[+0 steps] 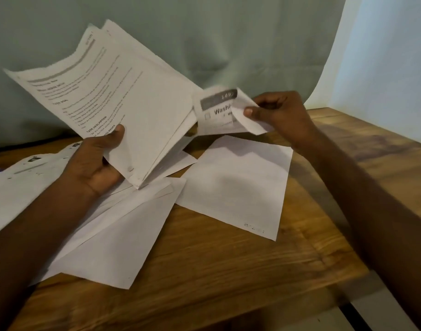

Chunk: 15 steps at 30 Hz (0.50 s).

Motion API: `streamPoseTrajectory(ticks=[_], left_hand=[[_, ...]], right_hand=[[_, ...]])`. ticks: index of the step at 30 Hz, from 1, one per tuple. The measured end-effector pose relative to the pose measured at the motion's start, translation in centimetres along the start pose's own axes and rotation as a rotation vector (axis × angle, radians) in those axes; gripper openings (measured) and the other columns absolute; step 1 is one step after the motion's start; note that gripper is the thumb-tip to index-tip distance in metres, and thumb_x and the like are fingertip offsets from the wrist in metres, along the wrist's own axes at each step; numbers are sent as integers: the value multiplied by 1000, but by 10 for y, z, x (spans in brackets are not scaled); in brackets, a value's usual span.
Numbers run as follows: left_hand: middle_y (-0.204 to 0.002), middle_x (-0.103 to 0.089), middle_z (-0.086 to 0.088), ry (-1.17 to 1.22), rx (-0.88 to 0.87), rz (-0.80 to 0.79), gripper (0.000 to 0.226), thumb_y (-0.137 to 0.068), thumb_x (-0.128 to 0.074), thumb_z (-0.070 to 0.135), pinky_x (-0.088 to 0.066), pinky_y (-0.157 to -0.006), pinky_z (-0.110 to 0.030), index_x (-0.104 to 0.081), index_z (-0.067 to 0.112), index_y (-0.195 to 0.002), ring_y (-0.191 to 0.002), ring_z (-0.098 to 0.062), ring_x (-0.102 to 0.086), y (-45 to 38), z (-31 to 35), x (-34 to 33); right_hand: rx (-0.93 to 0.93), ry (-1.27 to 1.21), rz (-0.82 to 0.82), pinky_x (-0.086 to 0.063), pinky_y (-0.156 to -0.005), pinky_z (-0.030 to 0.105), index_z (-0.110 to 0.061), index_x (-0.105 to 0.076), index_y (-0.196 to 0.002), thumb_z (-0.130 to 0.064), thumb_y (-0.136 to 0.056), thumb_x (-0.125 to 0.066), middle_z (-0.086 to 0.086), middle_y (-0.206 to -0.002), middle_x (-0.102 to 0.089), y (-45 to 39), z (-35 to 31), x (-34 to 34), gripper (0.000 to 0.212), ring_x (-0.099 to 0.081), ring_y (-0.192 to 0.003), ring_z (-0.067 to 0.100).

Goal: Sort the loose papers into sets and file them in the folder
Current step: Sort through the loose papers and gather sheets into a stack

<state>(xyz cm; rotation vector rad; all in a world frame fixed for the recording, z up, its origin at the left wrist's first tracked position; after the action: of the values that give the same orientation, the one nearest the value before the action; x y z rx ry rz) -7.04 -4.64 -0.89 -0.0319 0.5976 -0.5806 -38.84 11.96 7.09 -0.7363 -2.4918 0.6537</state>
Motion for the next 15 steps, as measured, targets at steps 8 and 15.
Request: streamPoseTrajectory(ticks=[8, 15], left_hand=[[-148, -57, -2, 139, -77, -92, 47, -111, -35, 8, -57, -96, -37, -40, 20, -156, -131, -20, -59, 6, 10, -22], [-142, -62, -5, 35, 26, -131, 49, -99, -52, 10, -50, -106, -44, -53, 20, -147, -133, -23, -58, 18, -7, -50]], right_hand=[[-354, -976, -41, -39, -114, 56, -9, -55, -144, -35, -85, -81, 18, -152, -49, -6, 17, -16, 70, -46, -141, 40], [-448, -1192, -226, -59, -93, 38, -8, -71, -120, -27, -105, -49, 9, -114, -73, 15, 0, -62, 33, -71, -103, 23]])
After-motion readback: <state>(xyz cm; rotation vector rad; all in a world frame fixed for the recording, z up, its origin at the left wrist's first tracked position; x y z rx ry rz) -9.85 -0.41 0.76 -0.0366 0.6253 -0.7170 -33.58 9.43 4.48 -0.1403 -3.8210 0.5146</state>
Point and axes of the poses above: each hand's wrist, its own y-axis away from the middle knuckle, its own x-axis out of the back of the hand, z = x × y, the point moved 10 cm from there along -y, towards the middle knuckle
